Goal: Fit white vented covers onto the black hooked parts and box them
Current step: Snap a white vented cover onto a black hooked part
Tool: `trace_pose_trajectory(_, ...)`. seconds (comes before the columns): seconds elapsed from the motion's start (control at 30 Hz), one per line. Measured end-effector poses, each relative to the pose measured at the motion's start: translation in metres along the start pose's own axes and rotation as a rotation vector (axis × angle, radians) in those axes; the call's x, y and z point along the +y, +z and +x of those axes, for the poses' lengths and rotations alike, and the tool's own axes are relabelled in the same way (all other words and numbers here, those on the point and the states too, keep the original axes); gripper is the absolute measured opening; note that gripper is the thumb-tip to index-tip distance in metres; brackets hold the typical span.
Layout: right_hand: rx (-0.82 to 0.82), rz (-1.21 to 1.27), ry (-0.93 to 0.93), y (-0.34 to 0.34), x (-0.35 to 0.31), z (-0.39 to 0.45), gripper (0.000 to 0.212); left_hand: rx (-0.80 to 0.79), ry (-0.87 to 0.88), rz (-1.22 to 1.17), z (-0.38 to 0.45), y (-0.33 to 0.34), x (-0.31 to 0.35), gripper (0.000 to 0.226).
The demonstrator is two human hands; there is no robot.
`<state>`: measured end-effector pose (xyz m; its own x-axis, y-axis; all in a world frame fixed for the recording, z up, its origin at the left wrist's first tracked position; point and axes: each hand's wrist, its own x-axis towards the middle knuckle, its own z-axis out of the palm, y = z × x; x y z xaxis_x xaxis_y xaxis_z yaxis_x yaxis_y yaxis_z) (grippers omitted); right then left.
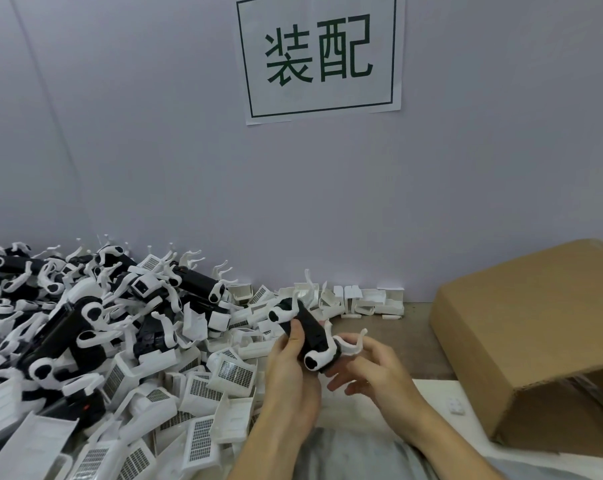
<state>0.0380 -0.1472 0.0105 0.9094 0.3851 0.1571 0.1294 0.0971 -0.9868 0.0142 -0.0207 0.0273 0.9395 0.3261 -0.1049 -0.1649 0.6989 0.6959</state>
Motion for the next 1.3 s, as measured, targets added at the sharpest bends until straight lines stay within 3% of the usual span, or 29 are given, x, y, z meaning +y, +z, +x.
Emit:
trace_pose_trajectory(0.13,-0.088,0.092,0.058,0.001,0.003,0.0,0.043,-0.002,-0.045,0.034,0.002,-0.003,-0.003,0.052)
trace_pose_trajectory(0.37,-0.04,-0.019,0.047,0.007,0.004,0.001,0.018,-0.077,-0.111,0.109,0.0,-0.004,-0.011,0.05)
trace_pose_trajectory(0.7,-0.101,0.04,0.068,0.007,0.004,0.0,0.033,-0.093,-0.033,0.185,-0.002,-0.003,-0.011,0.044)
trace_pose_trajectory(0.83,-0.113,0.049,0.072,0.007,0.002,-0.001,0.05,-0.097,-0.028,0.178,-0.003,-0.003,-0.009,0.047)
trace_pose_trajectory(1.07,-0.065,-0.089,0.033,0.005,0.007,0.0,0.036,-0.138,0.015,0.245,-0.004,-0.006,-0.01,0.039)
trace_pose_trajectory(1.3,-0.063,-0.022,0.054,0.005,0.005,-0.001,0.029,-0.142,0.03,0.266,-0.006,-0.005,-0.009,0.037)
